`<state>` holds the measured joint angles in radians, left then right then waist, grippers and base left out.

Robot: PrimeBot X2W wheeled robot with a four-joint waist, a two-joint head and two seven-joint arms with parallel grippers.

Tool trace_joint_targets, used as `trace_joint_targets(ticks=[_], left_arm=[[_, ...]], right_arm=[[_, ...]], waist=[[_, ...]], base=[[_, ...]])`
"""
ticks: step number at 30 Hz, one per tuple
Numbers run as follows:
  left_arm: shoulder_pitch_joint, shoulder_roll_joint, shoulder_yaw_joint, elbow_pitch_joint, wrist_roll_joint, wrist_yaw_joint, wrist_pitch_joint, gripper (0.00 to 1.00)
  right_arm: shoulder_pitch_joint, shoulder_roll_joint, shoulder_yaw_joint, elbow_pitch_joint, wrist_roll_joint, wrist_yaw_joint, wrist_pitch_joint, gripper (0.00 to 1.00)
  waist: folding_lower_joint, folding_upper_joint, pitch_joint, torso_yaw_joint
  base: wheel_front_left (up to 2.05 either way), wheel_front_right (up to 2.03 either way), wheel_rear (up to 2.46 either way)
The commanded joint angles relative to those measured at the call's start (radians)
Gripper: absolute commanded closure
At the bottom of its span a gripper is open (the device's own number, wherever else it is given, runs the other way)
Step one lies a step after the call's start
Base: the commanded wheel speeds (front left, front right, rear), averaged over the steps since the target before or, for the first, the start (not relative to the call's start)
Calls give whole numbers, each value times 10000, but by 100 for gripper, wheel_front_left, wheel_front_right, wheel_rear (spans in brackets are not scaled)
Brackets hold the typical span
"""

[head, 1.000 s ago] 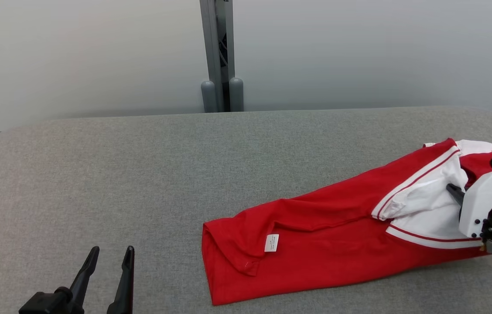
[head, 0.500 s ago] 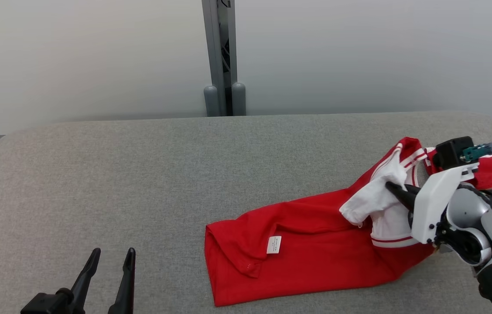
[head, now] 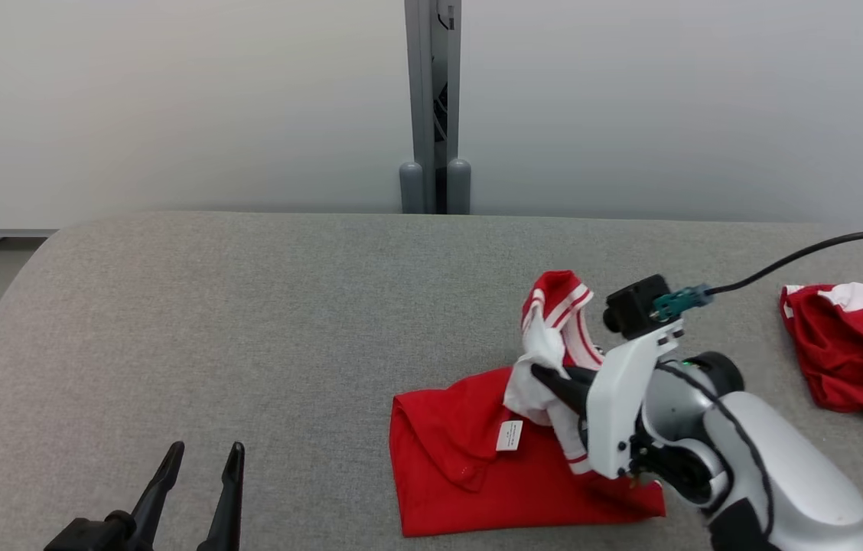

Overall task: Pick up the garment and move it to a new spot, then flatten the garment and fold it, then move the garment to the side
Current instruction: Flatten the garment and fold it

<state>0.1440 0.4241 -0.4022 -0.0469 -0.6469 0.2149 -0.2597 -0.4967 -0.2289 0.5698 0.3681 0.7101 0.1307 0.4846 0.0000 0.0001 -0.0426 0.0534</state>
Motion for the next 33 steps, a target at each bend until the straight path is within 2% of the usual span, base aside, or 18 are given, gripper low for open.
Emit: trace_joint_targets(ticks=[1, 4, 6, 8, 12, 21, 22, 24, 25, 26, 27, 28, 33], left_arm=[[2, 6, -5, 35, 75, -28, -16, 0], [-76, -40, -119, 69, 98, -101, 0, 0], [-102, -58, -149, 84, 106, -112, 10, 0], [-187, -111, -285, 127, 142, -166, 46, 0], [-262, -148, -418, 175, 162, -222, 86, 0], [-471, -264, -695, 359, 214, -352, 182, 0], [-506, -277, -727, 379, 217, -376, 192, 0], [-554, -312, -770, 417, 217, -383, 184, 0], [-566, -334, -791, 445, 220, -386, 189, 0], [-573, -352, -816, 470, 216, -399, 191, 0], [-586, -373, -835, 497, 211, -415, 191, 0], [-608, -391, -853, 520, 204, -430, 189, 0], [-706, -431, -884, 619, 166, -475, 162, 0]], right_arm=[[12, 284, 139, 175, -92, 1, 22, 100], [-66, 1113, 422, 995, -209, 1, -162, 100], [-85, 1262, 472, 1246, -247, 1, -239, 100], [-195, 1611, 621, 2115, -292, 1, -525, 100], [-379, 1732, 689, 3039, -243, 1, -863, 100], [-798, 1751, 2158, 4277, 1345, 1, -1644, 100], [-877, 1751, 2283, 4430, 1479, 1, -1752, 91], [-1058, 1752, 2469, 4745, 1692, 1, -2008, 59], [-1139, 1752, 2588, 4864, 1825, 1, -2108, 52], [-1213, 1754, 2700, 4978, 1947, 1, -2185, 31], [-1294, 1756, 2810, 5068, 2081, 1, -2254, 4], [-1373, 1753, 2929, 5107, 2239, 1, -2321, 0], [-1803, 1757, 3676, 4875, 2937, 1, -2381, 0]], waist=[[0, -1, -64, 121], [0, -1, -139, 348], [0, -1, -157, 418], [0, -1, -192, 650], [0, -1, -220, 883], [0, -1, -283, 1508], [0, -1, -285, 1554], [0, -1, -287, 1635], [0, -1, -287, 1665], [0, -1, -286, 1688], [0, -1, -286, 1704], [0, -1, -285, 1710], [0, -1, -276, 1581]], base=[[0, 0, 0], [0, 0, 0], [0, 0, 0], [0, 0, 0], [0, 0, 0], [0, 0, 0], [0, 0, 0], [0, 0, 0], [0, 0, 0], [0, 0, 0], [0, 0, 0], [0, 0, 0], [0, 0, 0]])
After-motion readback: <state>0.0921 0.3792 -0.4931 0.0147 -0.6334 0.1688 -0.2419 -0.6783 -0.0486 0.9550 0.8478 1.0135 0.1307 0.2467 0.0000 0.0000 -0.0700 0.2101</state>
